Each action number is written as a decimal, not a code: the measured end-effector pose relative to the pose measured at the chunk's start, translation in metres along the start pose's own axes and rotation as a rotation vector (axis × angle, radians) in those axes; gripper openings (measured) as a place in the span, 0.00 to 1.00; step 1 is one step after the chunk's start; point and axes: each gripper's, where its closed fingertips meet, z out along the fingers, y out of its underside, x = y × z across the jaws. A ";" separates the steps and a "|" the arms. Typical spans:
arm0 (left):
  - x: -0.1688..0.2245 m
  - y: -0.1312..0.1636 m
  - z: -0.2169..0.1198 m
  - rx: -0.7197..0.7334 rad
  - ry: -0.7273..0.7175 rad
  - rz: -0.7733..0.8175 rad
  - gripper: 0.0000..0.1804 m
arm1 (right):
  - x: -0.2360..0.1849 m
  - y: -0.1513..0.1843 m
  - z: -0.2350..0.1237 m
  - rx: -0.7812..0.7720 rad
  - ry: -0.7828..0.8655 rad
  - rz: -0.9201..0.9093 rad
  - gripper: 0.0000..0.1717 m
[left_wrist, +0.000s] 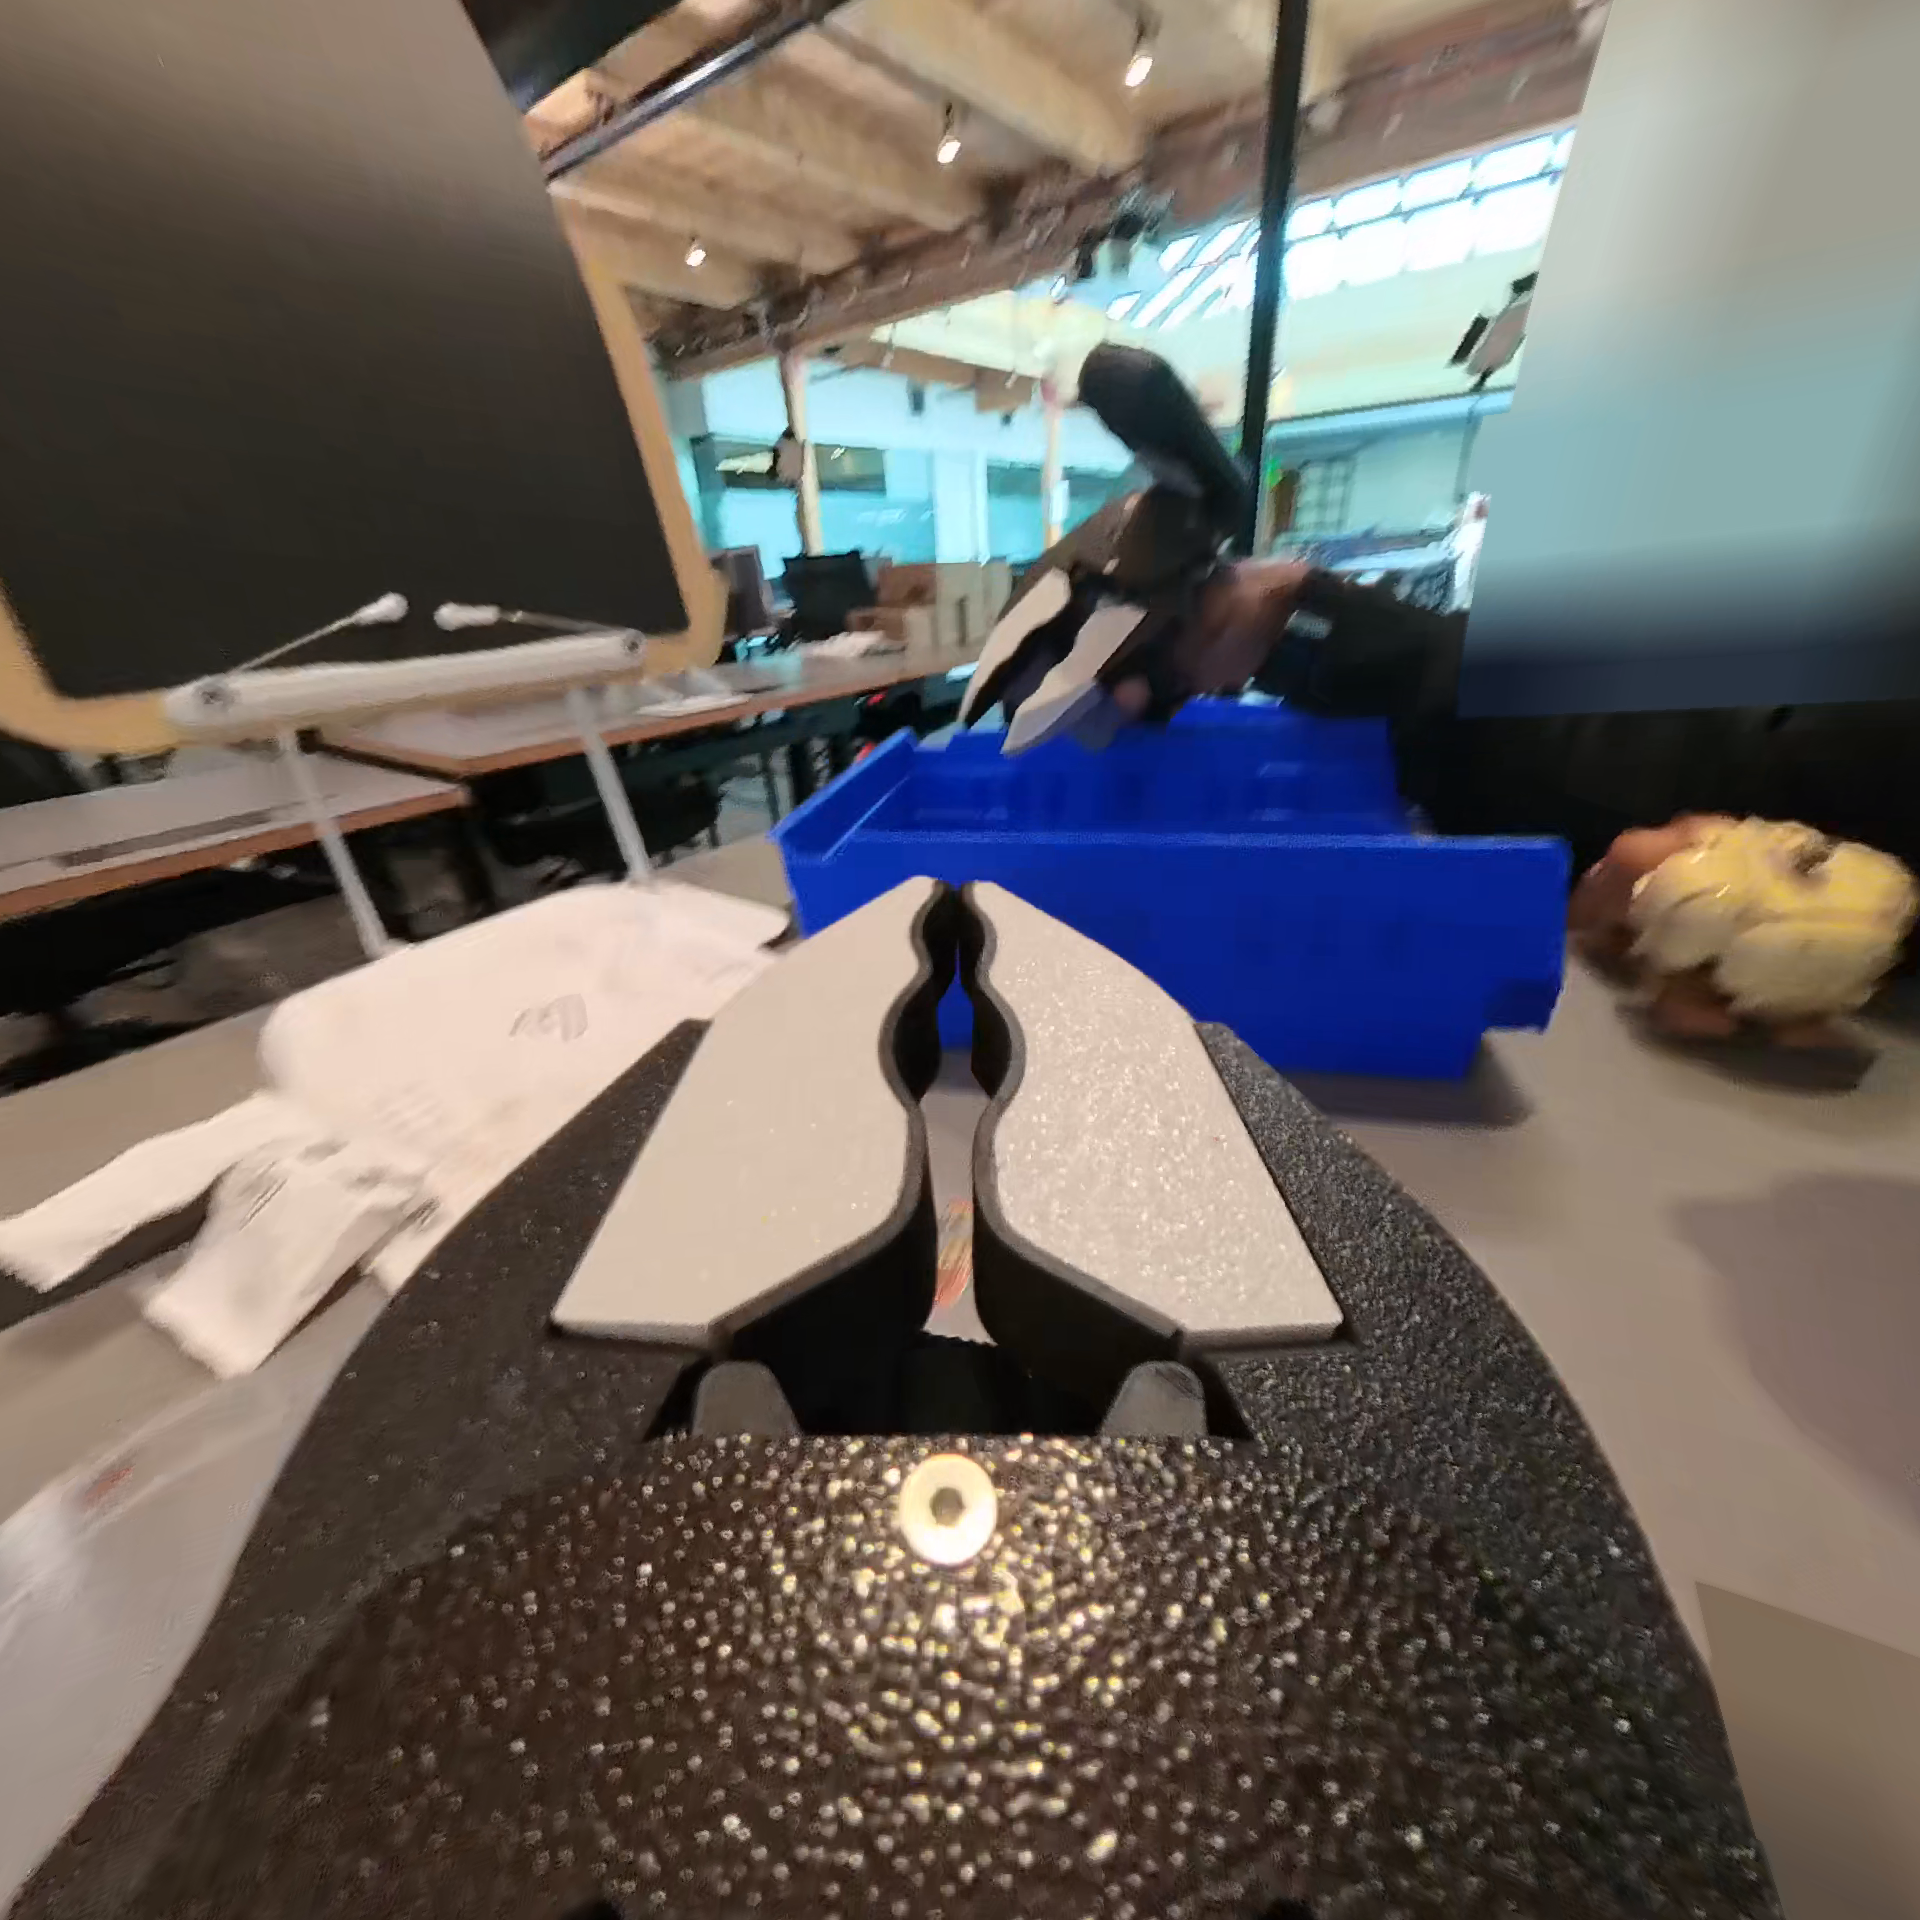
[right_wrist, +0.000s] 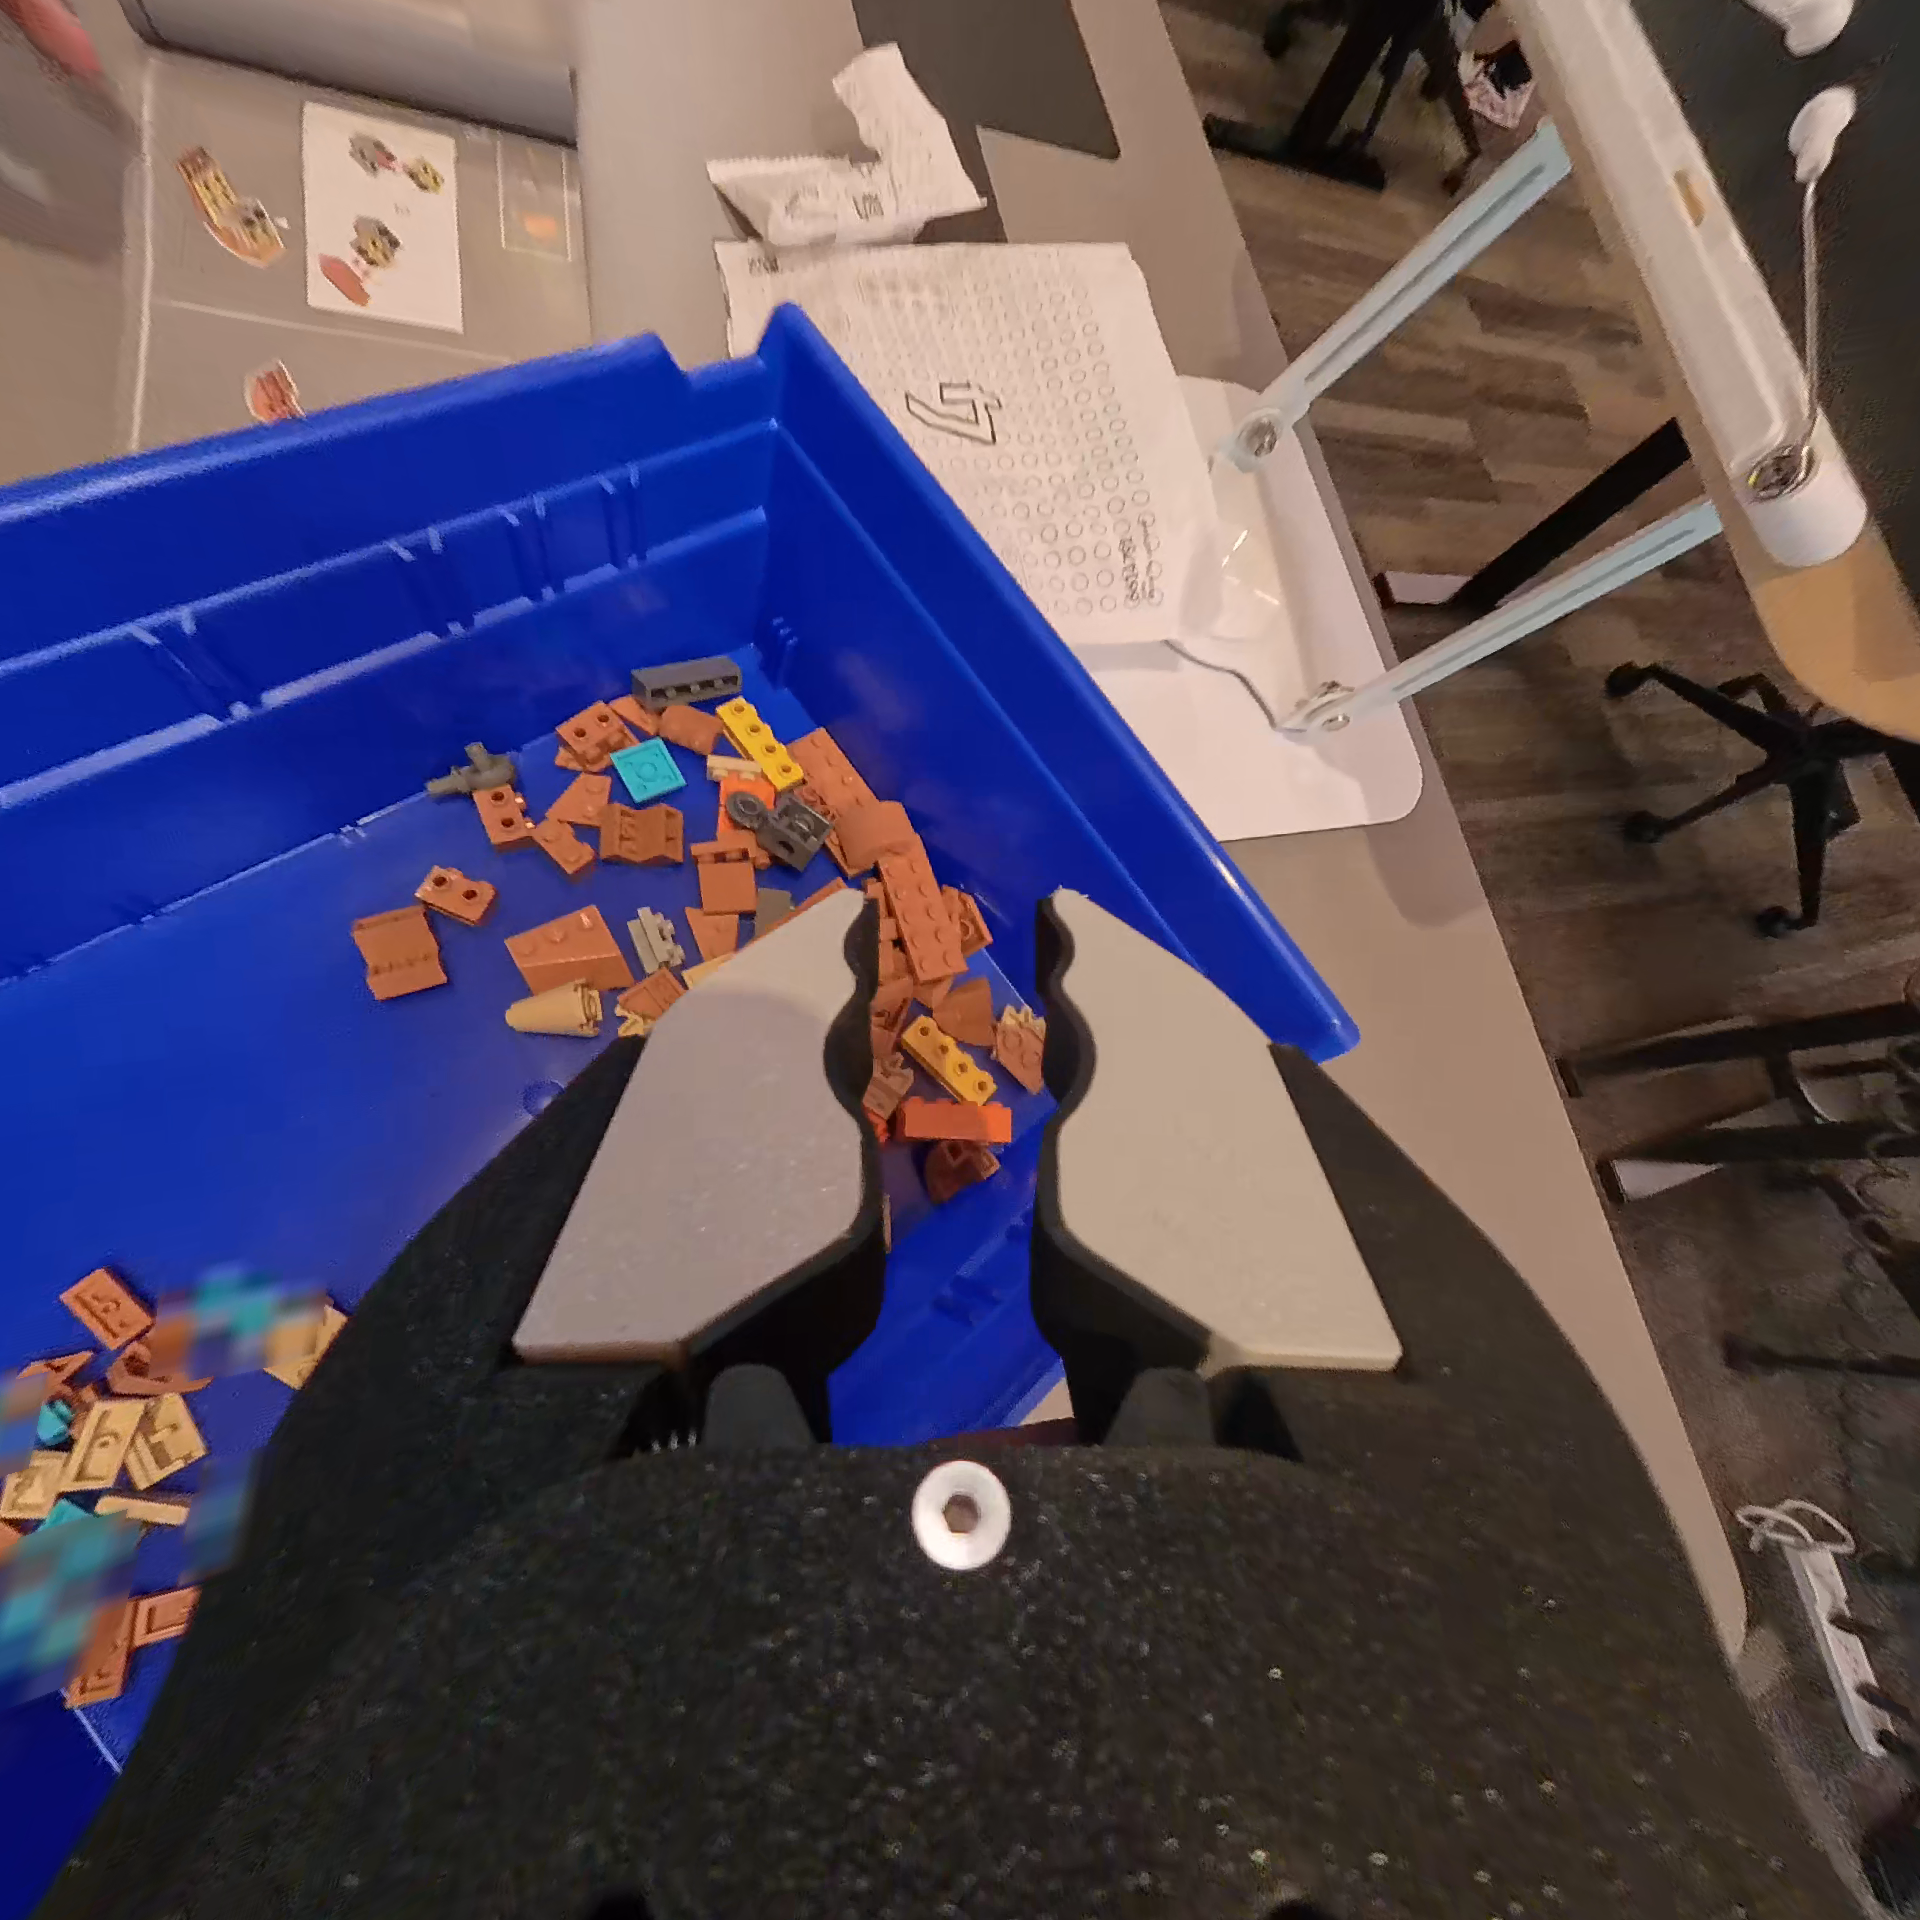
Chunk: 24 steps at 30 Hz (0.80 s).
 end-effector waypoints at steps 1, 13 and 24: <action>0.003 -0.007 0.008 0.023 0.023 -0.008 0.00 | -0.001 -0.002 -0.001 0.013 -0.007 0.001 0.16; 0.036 -0.014 0.167 -0.400 0.401 0.489 0.10 | 0.005 0.003 -0.009 0.050 -0.024 -0.011 0.16; 0.056 0.092 0.239 -0.938 0.835 0.776 0.15 | 0.033 0.017 -0.036 0.262 -0.016 0.068 0.16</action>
